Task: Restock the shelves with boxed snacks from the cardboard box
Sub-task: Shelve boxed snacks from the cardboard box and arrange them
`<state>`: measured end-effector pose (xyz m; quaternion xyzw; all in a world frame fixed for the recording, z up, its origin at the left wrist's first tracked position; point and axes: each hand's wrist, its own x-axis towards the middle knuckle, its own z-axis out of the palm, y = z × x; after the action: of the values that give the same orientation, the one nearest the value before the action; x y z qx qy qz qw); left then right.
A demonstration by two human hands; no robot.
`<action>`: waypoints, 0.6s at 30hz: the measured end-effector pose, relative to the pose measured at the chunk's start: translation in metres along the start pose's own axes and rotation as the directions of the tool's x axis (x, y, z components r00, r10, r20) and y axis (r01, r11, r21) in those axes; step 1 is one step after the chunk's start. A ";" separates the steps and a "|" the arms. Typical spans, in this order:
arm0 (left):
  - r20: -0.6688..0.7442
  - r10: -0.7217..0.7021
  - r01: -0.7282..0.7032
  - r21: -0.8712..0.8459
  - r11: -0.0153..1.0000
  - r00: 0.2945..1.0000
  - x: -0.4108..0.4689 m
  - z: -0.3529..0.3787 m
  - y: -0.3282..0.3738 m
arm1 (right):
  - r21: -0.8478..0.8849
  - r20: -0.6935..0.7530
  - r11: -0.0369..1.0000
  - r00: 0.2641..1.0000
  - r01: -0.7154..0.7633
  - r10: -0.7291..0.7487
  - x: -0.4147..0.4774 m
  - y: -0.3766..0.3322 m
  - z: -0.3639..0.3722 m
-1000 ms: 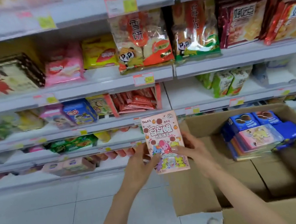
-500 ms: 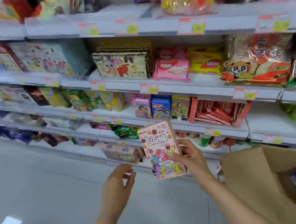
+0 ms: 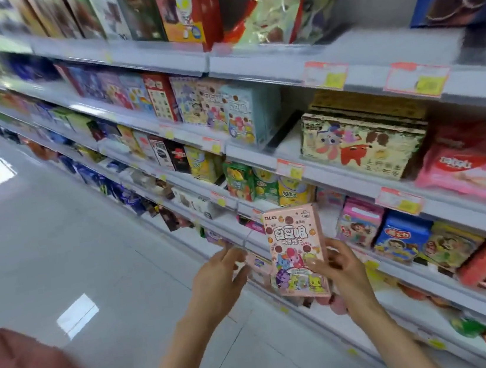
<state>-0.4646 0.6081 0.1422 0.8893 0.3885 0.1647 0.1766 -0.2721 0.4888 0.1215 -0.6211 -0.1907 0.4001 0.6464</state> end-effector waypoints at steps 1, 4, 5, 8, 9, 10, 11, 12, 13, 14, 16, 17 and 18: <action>0.011 0.000 0.000 0.013 1.000 1.000 0.013 -0.006 -0.009 | 0.008 0.006 1.000 1.000 -0.001 0.001 0.012 -0.003 0.011; 0.007 -0.008 0.008 0.056 0.998 1.000 0.050 -0.024 -0.037 | -0.009 0.046 1.000 0.999 0.016 -0.016 0.048 -0.013 0.047; -0.006 -0.016 0.017 0.069 0.997 1.000 0.062 -0.030 -0.048 | -0.020 0.066 0.999 0.998 0.026 -0.024 0.059 -0.017 0.061; -0.052 -0.045 0.050 0.087 0.995 0.998 0.092 -0.048 -0.083 | -0.083 0.107 0.995 0.993 0.062 -0.053 0.091 -0.027 0.100; -0.060 -0.053 0.059 0.097 0.993 0.997 0.101 -0.054 -0.095 | -0.099 0.107 0.992 0.992 0.073 -0.062 0.101 -0.029 0.112; -0.066 -0.058 0.065 0.109 0.992 0.996 0.110 -0.060 -0.106 | -0.107 0.102 0.991 0.992 0.081 -0.070 0.111 -0.031 0.124; -0.071 -0.059 0.068 0.120 0.991 0.996 0.119 -0.065 -0.118 | -0.113 0.097 0.990 0.992 0.089 -0.078 0.121 -0.033 0.135; -0.076 -0.059 0.069 0.130 0.989 0.995 0.129 -0.070 -0.130 | -0.119 0.092 0.988 0.992 0.099 -0.089 0.130 -0.036 0.147; -0.076 -0.059 0.069 0.137 0.988 0.995 0.139 -0.075 -0.142 | -0.121 0.087 0.986 0.991 0.111 -0.101 0.138 -0.038 0.159; -0.065 -0.063 0.072 0.133 0.989 0.996 0.150 -0.078 -0.154 | -0.120 0.079 0.986 0.991 0.119 -0.110 0.147 -0.041 0.171; -0.011 -0.070 0.071 0.074 0.995 0.997 0.174 -0.085 -0.173 | -0.112 0.065 0.986 0.991 0.125 -0.119 0.161 -0.045 0.196; 0.025 -0.068 0.068 0.012 0.998 0.997 0.186 -0.087 -0.181 | -0.105 0.058 0.986 0.990 0.132 -0.127 0.168 -0.047 0.207; 0.063 -0.060 0.064 -0.074 0.995 0.996 0.198 -0.090 -0.187 | -0.102 0.047 0.985 0.989 0.141 -0.137 0.175 -0.048 0.219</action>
<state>-0.4937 0.8922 0.1698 0.8741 0.4038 0.1464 0.2269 -0.3153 0.7680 0.1571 -0.6314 -0.2671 0.3558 0.6352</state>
